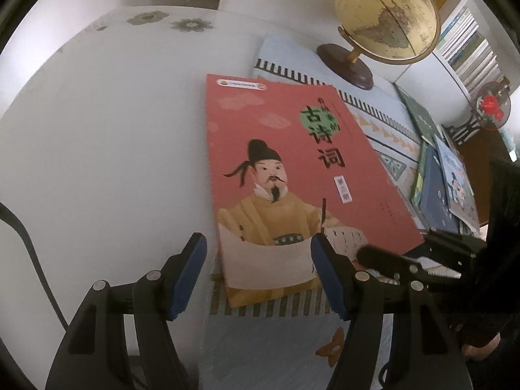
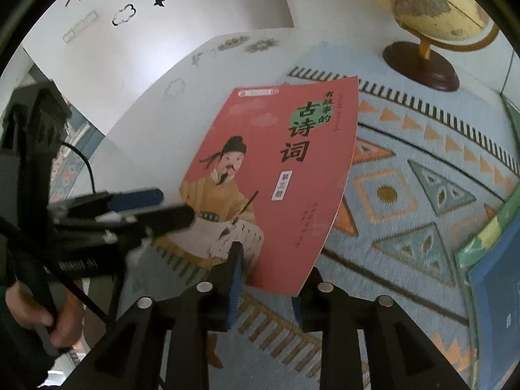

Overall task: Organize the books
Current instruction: 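Carry the red book to the open rug beside the globe and lower it, then open the right gripper and move it back over the book pile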

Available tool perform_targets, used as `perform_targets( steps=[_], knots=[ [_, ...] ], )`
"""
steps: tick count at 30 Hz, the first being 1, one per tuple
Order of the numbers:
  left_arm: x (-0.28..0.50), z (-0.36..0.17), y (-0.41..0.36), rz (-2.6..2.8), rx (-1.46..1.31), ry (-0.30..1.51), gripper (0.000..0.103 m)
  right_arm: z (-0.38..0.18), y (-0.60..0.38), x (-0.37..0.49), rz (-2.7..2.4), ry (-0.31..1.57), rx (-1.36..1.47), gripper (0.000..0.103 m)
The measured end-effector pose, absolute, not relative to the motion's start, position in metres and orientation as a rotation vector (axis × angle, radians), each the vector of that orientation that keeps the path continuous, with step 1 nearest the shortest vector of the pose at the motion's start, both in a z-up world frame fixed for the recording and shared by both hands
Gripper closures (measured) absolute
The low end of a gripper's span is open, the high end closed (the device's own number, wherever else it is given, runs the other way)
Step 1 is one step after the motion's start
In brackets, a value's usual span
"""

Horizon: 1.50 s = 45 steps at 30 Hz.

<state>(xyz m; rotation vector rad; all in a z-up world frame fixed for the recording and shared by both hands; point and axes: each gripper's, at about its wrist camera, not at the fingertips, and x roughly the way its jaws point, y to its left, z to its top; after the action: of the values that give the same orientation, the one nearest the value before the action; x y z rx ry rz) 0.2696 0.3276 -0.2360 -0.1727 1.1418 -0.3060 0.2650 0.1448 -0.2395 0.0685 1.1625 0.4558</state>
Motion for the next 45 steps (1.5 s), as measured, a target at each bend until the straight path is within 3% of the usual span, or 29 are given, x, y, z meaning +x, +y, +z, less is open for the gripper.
perform_targets(
  steps=[10,22,27,28,31,32,36,45],
  knots=[
    [0.234,-0.208,0.317,-0.297,-0.149,1.089,0.037,-0.238,0.107,0.201,0.385,1.225,0.133,0.074],
    [0.154,-0.158,0.211,-0.425,-0.053,1.026,0.033,-0.184,0.04,0.093,0.257,1.092,0.125,0.073],
    [0.095,-0.129,0.157,-0.514,-0.077,0.986,0.019,-0.149,-0.024,0.033,0.189,1.015,0.161,0.073],
    [0.084,-0.124,0.145,-0.533,-0.08,0.982,0.018,-0.143,-0.034,0.025,0.175,0.999,0.164,0.07],
    [0.05,-0.106,0.113,-0.587,-0.092,0.965,0.015,-0.113,-0.075,-0.015,0.121,0.915,0.18,0.034],
    [0.04,-0.101,0.103,-0.606,-0.096,0.956,0.013,-0.106,-0.085,-0.027,0.107,0.885,0.186,0.028],
    [0.01,-0.088,0.069,-0.647,-0.079,0.938,0.004,-0.08,-0.131,-0.068,0.041,0.8,0.211,0.023],
    [0.034,-0.06,0.004,-0.738,-0.075,0.927,0.004,-0.055,-0.208,-0.087,-0.061,0.732,0.338,0.023]
  ],
)
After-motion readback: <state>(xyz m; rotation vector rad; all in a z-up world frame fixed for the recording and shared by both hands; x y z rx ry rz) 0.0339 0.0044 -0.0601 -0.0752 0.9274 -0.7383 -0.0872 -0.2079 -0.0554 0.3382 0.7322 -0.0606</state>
